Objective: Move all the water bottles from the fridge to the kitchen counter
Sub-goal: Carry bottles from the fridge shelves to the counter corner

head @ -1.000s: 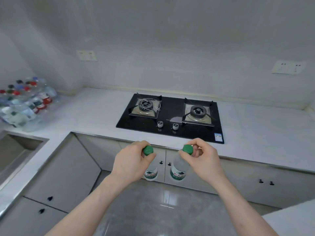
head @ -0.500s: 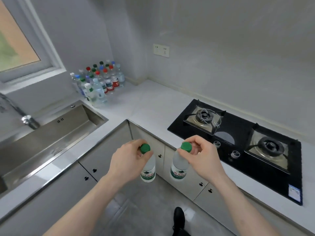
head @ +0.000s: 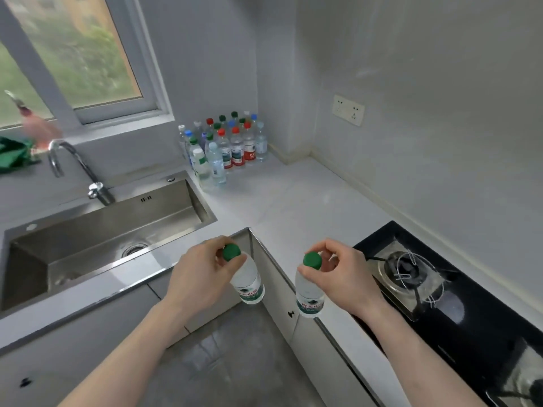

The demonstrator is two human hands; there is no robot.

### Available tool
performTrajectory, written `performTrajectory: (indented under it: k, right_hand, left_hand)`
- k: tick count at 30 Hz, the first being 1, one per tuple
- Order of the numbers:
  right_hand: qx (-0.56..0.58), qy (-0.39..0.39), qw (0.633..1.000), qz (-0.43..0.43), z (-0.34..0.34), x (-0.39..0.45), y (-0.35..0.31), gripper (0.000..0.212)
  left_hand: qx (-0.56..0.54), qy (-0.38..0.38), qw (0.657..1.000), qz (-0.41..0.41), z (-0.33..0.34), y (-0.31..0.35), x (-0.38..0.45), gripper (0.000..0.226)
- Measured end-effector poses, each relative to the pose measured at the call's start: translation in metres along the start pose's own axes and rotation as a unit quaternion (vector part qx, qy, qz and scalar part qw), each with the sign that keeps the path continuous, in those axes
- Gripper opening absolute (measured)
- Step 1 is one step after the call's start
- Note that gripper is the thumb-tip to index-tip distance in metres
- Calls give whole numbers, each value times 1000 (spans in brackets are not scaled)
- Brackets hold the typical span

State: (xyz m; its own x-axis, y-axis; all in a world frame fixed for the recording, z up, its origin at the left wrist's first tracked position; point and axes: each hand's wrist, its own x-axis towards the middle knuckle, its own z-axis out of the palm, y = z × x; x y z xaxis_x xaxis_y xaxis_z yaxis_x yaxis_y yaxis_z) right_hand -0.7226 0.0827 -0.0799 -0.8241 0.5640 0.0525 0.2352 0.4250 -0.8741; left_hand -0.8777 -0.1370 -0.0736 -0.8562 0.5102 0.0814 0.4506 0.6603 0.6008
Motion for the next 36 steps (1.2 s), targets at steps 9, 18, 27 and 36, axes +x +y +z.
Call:
performTrajectory:
  k: [9,18,27,36]
  right_hand:
    - [-23,-56,998,-32,27,93,-7,21]
    - [-30,-58,998,-15,87,181,-30,19]
    - [-33,-1,999,5,140,261,-51,20]
    - [-34,10,999,36,148,331,-52,19]
  left_hand:
    - [6,44,997,-60,-5,-26,52,15]
    - [29,21,999,-30,-26,-76,141,17]
    - [83,-20,996,33,-48,-119,246,19]
    - [72,-61,994,51,-36,-131,333,22]
